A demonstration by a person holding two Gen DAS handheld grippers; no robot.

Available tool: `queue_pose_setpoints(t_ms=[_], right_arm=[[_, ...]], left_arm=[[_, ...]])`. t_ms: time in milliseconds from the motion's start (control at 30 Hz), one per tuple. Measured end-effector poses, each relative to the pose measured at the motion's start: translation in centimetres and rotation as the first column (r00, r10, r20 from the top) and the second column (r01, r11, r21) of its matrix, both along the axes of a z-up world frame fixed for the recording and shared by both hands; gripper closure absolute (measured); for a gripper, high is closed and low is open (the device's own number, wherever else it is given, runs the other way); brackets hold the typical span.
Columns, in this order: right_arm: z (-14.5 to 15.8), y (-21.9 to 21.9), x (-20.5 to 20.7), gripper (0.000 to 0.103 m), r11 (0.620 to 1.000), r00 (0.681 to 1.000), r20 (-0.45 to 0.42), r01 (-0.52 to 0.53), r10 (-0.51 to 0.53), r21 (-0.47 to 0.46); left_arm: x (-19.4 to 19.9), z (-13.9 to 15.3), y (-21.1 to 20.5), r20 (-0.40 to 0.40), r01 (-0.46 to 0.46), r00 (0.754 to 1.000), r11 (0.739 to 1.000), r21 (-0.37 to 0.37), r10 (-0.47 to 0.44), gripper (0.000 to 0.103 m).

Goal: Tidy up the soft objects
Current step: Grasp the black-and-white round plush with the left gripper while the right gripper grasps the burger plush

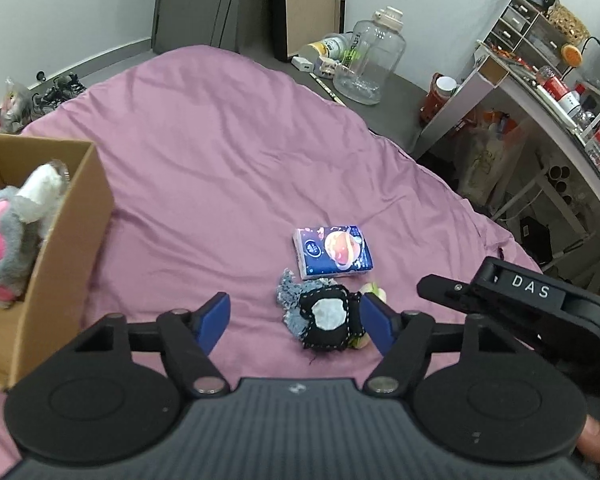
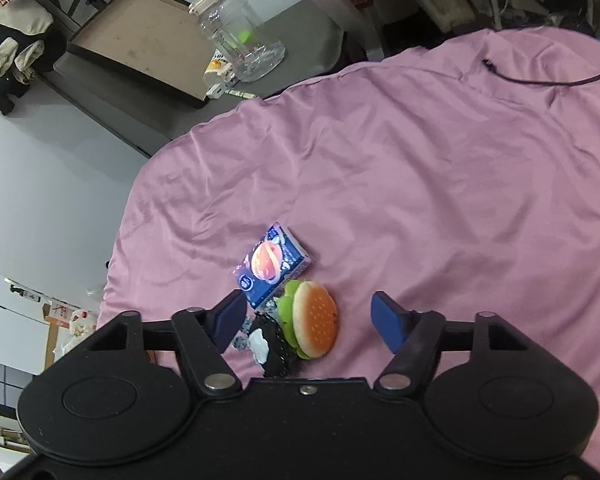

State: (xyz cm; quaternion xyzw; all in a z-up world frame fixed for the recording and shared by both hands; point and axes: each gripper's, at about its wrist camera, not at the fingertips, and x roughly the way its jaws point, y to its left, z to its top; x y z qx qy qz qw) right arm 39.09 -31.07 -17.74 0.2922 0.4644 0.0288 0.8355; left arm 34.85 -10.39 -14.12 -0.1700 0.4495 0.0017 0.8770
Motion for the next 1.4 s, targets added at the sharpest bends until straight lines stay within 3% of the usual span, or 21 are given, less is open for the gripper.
queue_pose_setpoints(t_ms=[200,533,833,900,1000,1133,1400], right_arm=[[-1.9,-0.6,1.3,0.041,1.000,0.999,-0.039,0.004,-0.003,0.030],[-4.1,-1.7,2.7,0.041,0.996,0.997,-0.077,0.037,-0.031,0.077],[-5.4,-1.9,3.2,0.041,0.993,0.994,-0.102,0.036,-0.024,0.109],[-5.8,-1.9,3.4,0.041,0.992,0.993,-0.114,0.036,-0.023,0.118],[-6.1,-1.8,3.6,0.041,0.990,0.992,-0.122,0.034,-0.017,0.138],[-6.3,-1.2,3.7,0.041,0.990,0.992,-0.125,0.014,0.004,0.139],[-6.1,0.0,4.8,0.041,0.991,0.992,-0.123,-0.005,0.021,0.132]], left_arm=[[2.1,-2.3,-0.5,-0.046,-0.008,0.999,1.000,-0.028,0.007,0.041],[4.7,-5.0,-1.6,-0.093,-0.060,0.994,0.994,-0.097,0.051,0.041],[6.0,-6.7,-2.6,-0.134,-0.085,0.988,0.993,-0.081,0.074,0.042],[5.7,-7.1,-2.3,-0.143,-0.102,0.986,0.989,-0.105,0.087,0.061],[5.4,-7.4,-2.1,-0.147,-0.111,0.985,0.984,-0.140,0.091,0.071],[5.1,-7.3,-1.4,-0.145,-0.112,0.986,0.979,-0.173,0.087,0.072],[3.9,-6.7,0.0,-0.128,-0.117,0.987,0.981,-0.157,0.098,0.077]])
